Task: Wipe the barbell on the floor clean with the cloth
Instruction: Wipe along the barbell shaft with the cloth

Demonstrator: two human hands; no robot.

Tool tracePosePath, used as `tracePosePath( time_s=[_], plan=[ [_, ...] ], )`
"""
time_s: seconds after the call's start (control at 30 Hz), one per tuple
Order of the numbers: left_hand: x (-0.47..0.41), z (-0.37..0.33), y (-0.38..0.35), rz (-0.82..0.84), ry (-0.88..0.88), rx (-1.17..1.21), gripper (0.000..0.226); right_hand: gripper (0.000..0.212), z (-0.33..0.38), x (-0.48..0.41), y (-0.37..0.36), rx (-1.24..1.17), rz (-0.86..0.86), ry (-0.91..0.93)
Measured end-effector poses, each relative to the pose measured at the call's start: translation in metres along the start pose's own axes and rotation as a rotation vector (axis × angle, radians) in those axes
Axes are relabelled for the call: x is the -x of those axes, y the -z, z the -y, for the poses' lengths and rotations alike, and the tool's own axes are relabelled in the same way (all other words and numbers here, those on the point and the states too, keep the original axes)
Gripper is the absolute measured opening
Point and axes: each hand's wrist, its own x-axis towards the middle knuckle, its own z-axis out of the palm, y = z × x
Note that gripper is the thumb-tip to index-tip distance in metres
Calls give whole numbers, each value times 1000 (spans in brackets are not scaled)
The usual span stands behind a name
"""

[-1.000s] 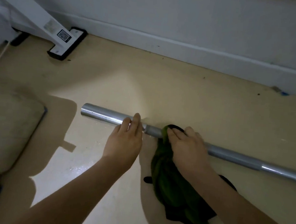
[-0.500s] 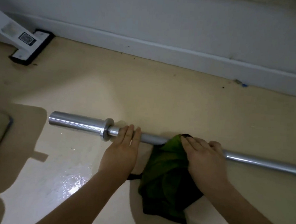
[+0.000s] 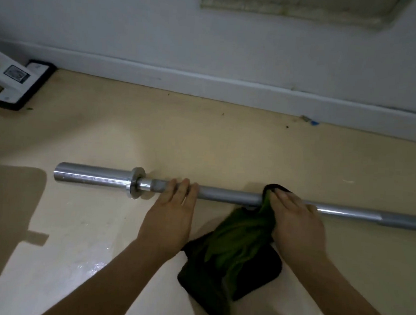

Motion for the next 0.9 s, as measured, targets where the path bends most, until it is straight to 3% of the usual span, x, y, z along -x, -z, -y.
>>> tracePosePath(
  time_s=[0.13, 0.23, 0.33, 0.43, 0.53, 0.63, 0.7, 0.73, 0.83, 0.9],
  plan=[
    [-7, -7, 0, -12, 27, -53, 84, 32, 55, -19, -11, -16, 27, -185],
    [-13, -4, 3, 15, 33, -74, 88, 55, 107, -32, -17, -150, 32, 52],
    [-15, 3, 7, -1, 14, -100, 87, 47, 54, -17, -8, -71, -19, 164],
    [-20, 1, 8, -26, 27, -65, 83, 52, -25, 11, 5, -39, -28, -117],
    [-26, -10, 12, 5, 84, -45, 70, 51, 5, -4, 0, -97, 77, -327],
    [-28, -11, 15, -5, 94, -10, 60, 57, 70, -21, -10, -212, 129, -72],
    [-23, -4, 17, 9, 59, 7, 60, 59, 51, -15, -6, -211, 100, 83],
    [-20, -1, 15, -2, 27, 10, 60, 55, 23, -6, -5, -171, 68, 71],
    [-15, -2, -2, -3, 31, 18, 66, 50, -60, 25, 2, -87, 2, -253],
    [-15, -9, -5, 9, 89, -1, 69, 47, -49, 20, 5, -113, 10, -411]
  ],
)
